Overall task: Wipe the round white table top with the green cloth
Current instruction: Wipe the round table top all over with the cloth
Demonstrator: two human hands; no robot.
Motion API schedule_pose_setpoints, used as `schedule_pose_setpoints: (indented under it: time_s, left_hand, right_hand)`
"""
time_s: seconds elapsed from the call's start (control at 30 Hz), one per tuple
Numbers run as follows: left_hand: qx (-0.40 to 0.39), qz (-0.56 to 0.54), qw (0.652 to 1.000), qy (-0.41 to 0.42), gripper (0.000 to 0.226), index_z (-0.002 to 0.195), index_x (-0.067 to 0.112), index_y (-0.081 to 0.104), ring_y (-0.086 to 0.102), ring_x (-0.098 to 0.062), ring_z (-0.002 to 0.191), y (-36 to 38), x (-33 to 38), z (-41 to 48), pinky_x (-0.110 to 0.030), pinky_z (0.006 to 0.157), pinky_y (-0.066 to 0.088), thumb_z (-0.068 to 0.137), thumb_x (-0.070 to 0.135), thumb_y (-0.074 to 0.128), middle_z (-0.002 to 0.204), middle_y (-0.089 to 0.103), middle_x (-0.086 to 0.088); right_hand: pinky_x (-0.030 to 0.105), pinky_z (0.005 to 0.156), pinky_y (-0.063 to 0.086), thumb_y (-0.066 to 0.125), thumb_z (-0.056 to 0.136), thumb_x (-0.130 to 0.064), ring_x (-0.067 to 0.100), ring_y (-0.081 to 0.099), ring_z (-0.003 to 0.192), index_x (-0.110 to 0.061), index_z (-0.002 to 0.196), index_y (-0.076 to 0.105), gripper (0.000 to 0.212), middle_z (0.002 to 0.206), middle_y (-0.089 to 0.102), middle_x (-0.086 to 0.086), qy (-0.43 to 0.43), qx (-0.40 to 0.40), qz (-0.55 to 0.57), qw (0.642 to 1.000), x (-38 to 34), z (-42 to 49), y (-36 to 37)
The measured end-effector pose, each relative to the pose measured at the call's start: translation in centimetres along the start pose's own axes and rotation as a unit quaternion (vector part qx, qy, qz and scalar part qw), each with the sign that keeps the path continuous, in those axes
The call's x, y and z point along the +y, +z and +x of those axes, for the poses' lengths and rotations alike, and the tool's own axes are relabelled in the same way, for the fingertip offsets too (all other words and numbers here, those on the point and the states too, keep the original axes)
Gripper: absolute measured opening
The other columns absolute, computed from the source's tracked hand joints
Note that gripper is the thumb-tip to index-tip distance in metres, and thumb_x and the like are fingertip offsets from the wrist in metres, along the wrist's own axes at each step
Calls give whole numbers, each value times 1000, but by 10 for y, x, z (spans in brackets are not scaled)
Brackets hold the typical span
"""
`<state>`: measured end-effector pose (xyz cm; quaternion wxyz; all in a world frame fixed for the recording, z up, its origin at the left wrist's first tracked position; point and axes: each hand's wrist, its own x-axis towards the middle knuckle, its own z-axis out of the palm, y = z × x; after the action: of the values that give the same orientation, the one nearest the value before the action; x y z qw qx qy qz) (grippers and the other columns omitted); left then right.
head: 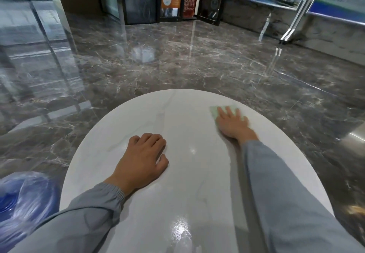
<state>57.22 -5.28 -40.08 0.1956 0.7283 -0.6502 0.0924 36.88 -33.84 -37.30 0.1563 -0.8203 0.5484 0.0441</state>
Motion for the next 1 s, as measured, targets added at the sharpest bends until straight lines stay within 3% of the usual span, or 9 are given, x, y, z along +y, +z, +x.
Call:
schedule_pose_setpoints:
  time_s: [0.17,0.27,0.37,0.5,0.6,0.7,0.83,1.0]
  left_hand:
    - [-3,1,1000,-7,25,109,25,61,56,-19,111,0,0,-1,-40,91,39,90,40,53,115,61,11]
    - [-12,4,1000,-14,28,113,27,62,55,-17,115,-1,0,0,-39,93,38,91,42,53,118,62,12]
    - [-15,-5,1000,-22,26,111,27,59,53,-15,115,-1,1,0,-39,95,38,91,43,51,119,58,14]
    - [-22,-16,999,-29,28,115,30,57,50,-12,117,-2,0,0,-36,98,34,92,45,49,121,55,16]
    - [-24,-17,999,-32,29,115,30,56,49,-12,118,-2,1,2,-37,99,34,92,46,49,121,55,16]
    - [-24,-23,999,-35,28,114,30,56,49,-12,118,-1,1,2,-37,99,35,92,45,49,120,54,17]
    - [-26,-32,998,-39,28,115,29,55,47,-12,118,-1,1,2,-38,101,33,93,45,49,120,52,16]
    - [-25,-50,997,-45,28,115,28,54,47,-14,118,0,0,2,-38,102,32,93,45,51,120,52,13]
  right_hand:
    - [58,122,-15,12,107,-52,30,-19,158,-47,163,3,56,173,-10,-9,-217,-42,-43,974,-164,-15,47]
    - [55,123,-13,14,108,-52,26,-18,158,-48,162,4,56,173,-11,-9,-264,-68,-51,961,-189,-25,48]
    - [54,124,-7,19,107,-54,25,-14,159,-47,163,6,58,174,-8,-8,-231,-57,-40,971,-155,-15,32]
    - [54,125,-3,22,106,-56,27,-8,160,-44,164,8,60,174,-5,-7,-71,-2,-9,997,-51,10,5]
    - [57,125,-1,19,104,-57,28,-7,160,-45,163,8,61,174,-3,-7,43,23,-3,999,44,16,-14]
    - [59,125,1,18,103,-55,31,-4,159,-45,162,10,61,174,0,-5,104,28,-8,994,96,16,-25]
    - [60,124,-8,14,103,-53,32,-13,159,-45,163,3,62,174,-8,-8,117,6,6,993,74,23,-23]
    - [56,124,-12,14,105,-55,28,-16,159,-46,163,1,60,173,-11,-10,-30,-13,-13,999,-46,34,-2]
